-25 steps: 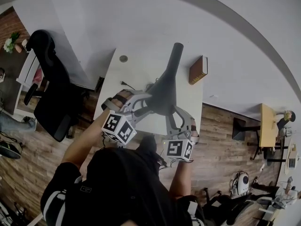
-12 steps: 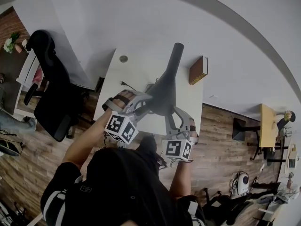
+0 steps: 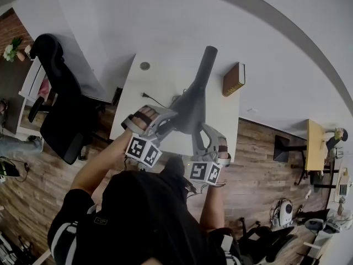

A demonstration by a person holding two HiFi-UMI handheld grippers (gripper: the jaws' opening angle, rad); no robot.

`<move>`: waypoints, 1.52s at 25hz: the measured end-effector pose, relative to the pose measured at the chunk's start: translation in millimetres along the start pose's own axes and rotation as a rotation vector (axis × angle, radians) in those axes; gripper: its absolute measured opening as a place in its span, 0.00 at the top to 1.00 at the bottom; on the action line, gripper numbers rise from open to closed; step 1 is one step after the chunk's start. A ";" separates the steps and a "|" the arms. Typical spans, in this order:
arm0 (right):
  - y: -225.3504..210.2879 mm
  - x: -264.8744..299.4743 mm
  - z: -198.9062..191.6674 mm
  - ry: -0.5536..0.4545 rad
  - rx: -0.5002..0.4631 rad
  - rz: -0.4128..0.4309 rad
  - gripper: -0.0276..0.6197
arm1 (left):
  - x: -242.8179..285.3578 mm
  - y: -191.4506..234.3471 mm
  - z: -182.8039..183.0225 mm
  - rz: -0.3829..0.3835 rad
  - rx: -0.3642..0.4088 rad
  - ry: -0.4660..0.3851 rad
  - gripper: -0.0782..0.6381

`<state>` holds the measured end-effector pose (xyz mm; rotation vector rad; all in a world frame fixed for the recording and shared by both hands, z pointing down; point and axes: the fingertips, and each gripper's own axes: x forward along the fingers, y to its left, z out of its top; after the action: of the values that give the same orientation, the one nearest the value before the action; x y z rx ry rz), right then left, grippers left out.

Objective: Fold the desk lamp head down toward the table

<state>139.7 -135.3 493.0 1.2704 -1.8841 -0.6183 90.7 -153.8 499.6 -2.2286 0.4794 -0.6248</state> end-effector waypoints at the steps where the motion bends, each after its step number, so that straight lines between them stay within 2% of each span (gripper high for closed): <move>1: 1.0 1.3 -2.0 -0.002 -0.008 -0.006 0.75 | 1.7 -1.2 -1.4 0.010 0.009 0.000 0.68; 7: 8.7 10.6 -14.0 -0.001 -0.067 -0.035 0.74 | 11.2 -9.4 -11.9 0.058 0.055 -0.003 0.68; 38: 29.9 43.4 -51.3 0.023 -0.200 -0.148 0.72 | 44.4 -30.4 -46.2 0.243 0.194 0.051 0.69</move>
<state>155.6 -162.5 559.4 1.2872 -1.6731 -0.8444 104.7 -183.3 562.5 -1.9389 0.6741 -0.5752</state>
